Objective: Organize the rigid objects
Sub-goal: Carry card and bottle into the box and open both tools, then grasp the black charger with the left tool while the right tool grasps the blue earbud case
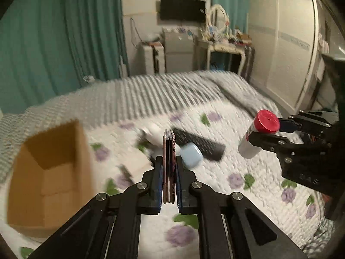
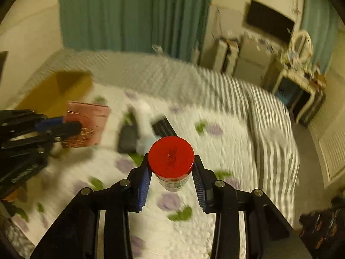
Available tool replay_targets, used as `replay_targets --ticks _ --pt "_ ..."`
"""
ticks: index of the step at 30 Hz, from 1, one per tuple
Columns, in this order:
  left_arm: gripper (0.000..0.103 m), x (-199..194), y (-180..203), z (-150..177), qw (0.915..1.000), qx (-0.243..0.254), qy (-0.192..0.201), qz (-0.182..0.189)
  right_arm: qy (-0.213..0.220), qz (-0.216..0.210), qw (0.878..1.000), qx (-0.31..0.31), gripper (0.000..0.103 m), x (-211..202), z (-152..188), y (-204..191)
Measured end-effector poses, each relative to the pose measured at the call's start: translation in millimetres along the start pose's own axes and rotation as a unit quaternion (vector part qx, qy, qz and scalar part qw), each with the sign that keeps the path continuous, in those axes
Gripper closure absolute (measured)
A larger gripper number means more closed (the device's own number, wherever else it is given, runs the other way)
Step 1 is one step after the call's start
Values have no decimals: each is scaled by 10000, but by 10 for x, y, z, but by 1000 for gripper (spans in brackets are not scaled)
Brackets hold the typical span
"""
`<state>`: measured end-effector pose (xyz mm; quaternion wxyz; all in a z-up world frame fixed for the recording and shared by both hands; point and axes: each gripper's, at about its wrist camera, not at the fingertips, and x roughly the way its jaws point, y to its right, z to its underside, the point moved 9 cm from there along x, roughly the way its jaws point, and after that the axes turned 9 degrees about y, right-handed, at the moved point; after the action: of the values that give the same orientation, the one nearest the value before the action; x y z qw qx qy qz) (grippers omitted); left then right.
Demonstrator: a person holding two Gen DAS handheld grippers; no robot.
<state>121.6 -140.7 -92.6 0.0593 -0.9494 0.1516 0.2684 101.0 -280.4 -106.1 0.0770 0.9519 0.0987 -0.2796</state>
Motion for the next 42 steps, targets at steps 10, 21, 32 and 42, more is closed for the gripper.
replay_targets --ticks 10,21,32,42 --pt "93 -670 -1216 -422 9941 -264 604 -863 941 -1038 9895 -346 67 -214 -1276 -1472" --pt "93 -199 -2029 405 9900 -787 -217 -1152 153 -1356 9903 -278 67 915 -961 -2391" --pt "39 -461 -1894 172 9886 -824 314 -1224 633 -1060 9922 188 22 599 -985 -1701" --pt "37 -515 -957 -326 9920 -609 455 -1005 1107 -161 9937 61 15 -126 -1173 -373"
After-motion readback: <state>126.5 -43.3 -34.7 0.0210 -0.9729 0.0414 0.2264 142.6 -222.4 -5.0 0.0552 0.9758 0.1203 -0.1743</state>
